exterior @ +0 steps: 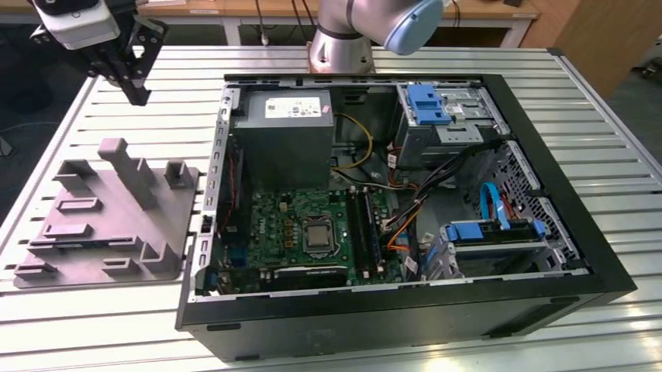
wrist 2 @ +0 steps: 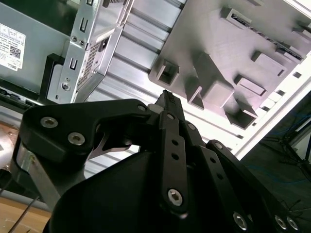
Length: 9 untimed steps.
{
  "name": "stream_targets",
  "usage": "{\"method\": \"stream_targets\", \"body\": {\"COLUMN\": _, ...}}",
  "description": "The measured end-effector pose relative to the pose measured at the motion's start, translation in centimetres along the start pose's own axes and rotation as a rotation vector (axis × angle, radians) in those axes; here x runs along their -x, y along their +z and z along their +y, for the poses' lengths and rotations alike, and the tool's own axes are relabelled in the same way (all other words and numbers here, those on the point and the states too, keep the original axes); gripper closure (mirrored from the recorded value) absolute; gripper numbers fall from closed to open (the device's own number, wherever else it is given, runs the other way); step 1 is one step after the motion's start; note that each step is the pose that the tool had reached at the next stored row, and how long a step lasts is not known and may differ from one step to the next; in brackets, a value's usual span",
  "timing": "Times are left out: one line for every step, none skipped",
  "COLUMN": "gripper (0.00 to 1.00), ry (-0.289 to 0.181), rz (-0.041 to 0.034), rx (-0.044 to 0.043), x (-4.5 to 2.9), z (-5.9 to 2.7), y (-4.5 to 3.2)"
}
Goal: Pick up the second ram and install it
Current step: 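Reach for the second ram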
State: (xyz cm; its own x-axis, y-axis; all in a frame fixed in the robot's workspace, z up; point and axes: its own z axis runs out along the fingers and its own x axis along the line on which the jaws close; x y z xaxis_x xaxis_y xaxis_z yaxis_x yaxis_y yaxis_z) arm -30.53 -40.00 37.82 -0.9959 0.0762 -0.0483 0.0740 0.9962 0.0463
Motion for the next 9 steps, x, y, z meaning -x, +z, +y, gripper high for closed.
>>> {"method": "stream_targets", "body": {"gripper": 0.9, "ry": 0.0, "rz": 0.0, "rx": 0.0, "x": -0.1, "z": -0.02, "y": 0.03}}
{"method": "stream_targets", "body": {"gripper": 0.9, "ry": 0.0, "rz": 0.0, "rx": 0.0, "x": -0.21, "z": -0.05, "y": 0.06}}
{"method": "stream_targets", "body": {"gripper": 0.9, "ry": 0.0, "rz": 0.0, "rx": 0.0, "x": -0.31, "z": -0.07, "y": 0.09}}
{"method": "stream_targets", "body": {"gripper": 0.9, "ry": 0.0, "rz": 0.0, "rx": -0.0001, "x": -0.42, "z": -0.09, "y": 0.12}}
{"method": "stream_targets", "body": {"gripper": 0.9, "ry": 0.0, "rz": 0.0, "rx": 0.0, "x": -0.53, "z": -0.11, "y": 0.14}}
{"method": "stream_targets", "body": {"gripper": 0.9, "ry": 0.0, "rz": 0.0, "rx": 0.0, "x": -0.63, "z": -0.14, "y": 0.16}}
{"method": "stream_targets", "body": {"gripper": 0.9, "ry": 0.0, "rz": 0.0, "rx": 0.0, "x": -0.75, "z": -0.16, "y": 0.18}}
{"method": "stream_targets", "body": {"gripper": 0.9, "ry": 0.0, "rz": 0.0, "rx": 0.0, "x": -0.85, "z": -0.18, "y": 0.19}}
{"method": "stream_targets", "body": {"gripper": 0.9, "ry": 0.0, "rz": 0.0, "rx": 0.0, "x": -0.96, "z": -0.21, "y": 0.21}}
